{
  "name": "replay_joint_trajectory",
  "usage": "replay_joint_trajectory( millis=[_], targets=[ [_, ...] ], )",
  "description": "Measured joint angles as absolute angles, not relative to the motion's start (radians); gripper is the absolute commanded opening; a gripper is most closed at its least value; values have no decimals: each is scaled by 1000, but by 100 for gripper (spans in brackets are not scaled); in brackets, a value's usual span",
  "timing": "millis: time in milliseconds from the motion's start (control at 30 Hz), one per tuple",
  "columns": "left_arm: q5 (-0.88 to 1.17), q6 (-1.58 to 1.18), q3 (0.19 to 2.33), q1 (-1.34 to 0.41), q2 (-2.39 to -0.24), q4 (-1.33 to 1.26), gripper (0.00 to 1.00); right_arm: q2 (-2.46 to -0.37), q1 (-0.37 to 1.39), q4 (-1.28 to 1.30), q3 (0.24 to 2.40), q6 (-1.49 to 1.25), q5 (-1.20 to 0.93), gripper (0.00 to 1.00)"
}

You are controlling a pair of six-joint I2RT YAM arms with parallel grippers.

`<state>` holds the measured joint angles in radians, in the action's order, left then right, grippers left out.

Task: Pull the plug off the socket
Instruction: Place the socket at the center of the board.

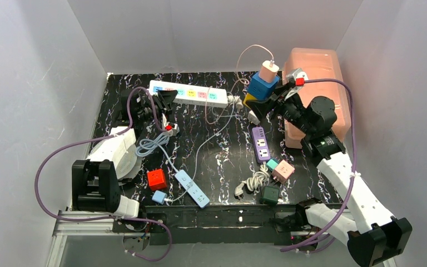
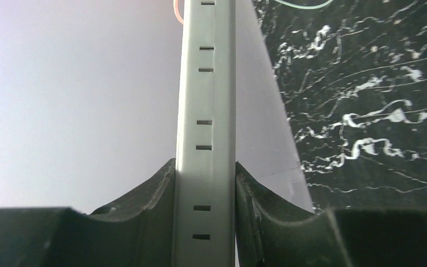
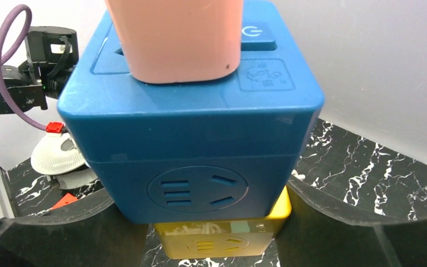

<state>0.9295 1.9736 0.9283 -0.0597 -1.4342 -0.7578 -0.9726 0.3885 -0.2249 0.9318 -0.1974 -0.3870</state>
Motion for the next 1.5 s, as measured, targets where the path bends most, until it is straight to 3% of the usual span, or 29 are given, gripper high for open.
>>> replay_joint_trajectory(
  millis=[67,367,733,1500],
  targets=[
    [930,1944,931,-60,-1425,-794,0,-970,385,-203,956,-187,-382,1],
    [937,1843,928,-60,-1303,-806,0,-1018,350,-105,1026,-156,-230,1],
    [1019,1819,922,-61,-1124,-711,0,-1121,339,52,1087,-110,107,1],
    [818,1926,962,51,-1338,-711,0,-845,336,300,1089,-81,368,1]
  ],
)
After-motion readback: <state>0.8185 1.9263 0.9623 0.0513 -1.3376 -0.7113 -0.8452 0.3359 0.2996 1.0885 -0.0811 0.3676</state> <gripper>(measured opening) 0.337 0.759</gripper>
